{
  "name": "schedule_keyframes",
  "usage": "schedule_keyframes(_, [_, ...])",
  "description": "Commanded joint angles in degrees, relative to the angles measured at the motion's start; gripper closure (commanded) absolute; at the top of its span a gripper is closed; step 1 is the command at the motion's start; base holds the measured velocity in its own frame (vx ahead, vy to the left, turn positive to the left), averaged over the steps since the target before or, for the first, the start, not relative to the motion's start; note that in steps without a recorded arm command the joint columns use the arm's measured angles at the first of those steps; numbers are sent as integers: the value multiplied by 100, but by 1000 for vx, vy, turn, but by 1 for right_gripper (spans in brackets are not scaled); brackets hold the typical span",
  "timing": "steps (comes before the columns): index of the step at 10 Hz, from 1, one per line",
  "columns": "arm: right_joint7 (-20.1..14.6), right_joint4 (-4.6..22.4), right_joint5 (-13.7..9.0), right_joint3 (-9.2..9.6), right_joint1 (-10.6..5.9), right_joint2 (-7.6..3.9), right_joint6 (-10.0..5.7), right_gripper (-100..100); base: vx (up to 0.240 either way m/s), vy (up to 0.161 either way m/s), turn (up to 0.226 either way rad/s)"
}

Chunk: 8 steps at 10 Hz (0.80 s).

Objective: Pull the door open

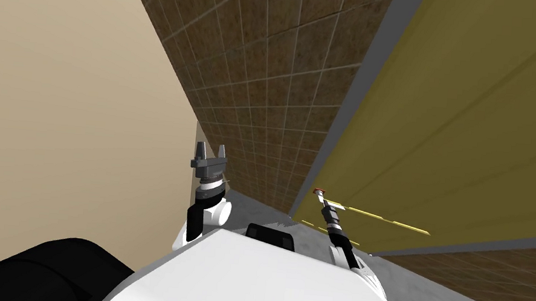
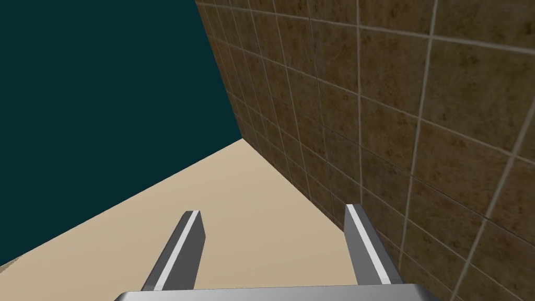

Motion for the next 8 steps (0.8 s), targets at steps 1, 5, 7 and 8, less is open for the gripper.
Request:
schedule_keyframes(1, [-24, -38, 29, -6, 49, 5, 30, 100, -217, -34, 149])
schedule_keyframes(5, [-91, -93, 93, -75, 88, -50, 95, 100, -211, -100, 250])
schedule_keyframes(7, [-121, -118, 123, -107, 106, -75, 124, 100, -229, -86, 215])
schedule_keyframes(8, [-134, -129, 135, -120, 113, -86, 136, 100, -202, -73, 198])
